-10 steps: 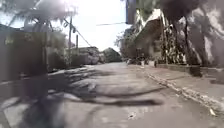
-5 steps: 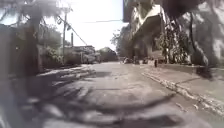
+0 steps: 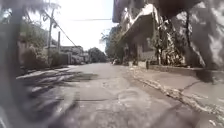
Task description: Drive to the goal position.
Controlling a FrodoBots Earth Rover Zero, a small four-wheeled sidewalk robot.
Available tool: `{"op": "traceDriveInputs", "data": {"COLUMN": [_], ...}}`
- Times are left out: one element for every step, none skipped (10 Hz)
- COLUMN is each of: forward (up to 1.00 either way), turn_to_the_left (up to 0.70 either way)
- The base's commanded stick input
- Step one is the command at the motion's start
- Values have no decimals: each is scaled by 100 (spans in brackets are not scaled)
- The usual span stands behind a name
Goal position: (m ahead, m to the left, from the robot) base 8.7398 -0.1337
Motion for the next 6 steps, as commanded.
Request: {"op": "traceDriveInputs", "data": {"forward": [100, 100, 100, 100, 100, 100], "turn_to_the_left": [9, 9, 9, 9, 9, 9]}}
